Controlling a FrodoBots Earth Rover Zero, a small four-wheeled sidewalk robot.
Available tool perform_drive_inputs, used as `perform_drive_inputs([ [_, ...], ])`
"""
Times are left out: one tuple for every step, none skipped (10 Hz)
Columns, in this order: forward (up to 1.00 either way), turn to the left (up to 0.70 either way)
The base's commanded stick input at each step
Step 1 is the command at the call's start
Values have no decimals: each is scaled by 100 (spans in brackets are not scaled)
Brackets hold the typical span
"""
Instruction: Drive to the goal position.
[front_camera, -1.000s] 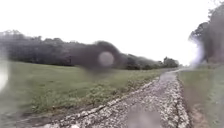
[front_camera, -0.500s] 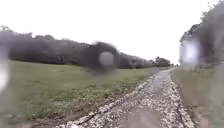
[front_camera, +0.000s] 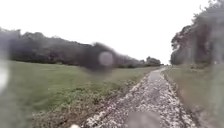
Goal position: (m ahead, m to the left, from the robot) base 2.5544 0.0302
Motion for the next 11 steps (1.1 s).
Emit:
perform_drive_inputs([
  [0,-70],
  [0,-70],
  [0,-70],
  [0,-70],
  [0,-70],
  [0,-70],
  [0,-70],
  [0,-70],
  [0,-70],
  [0,-70],
  [0,-70],
])
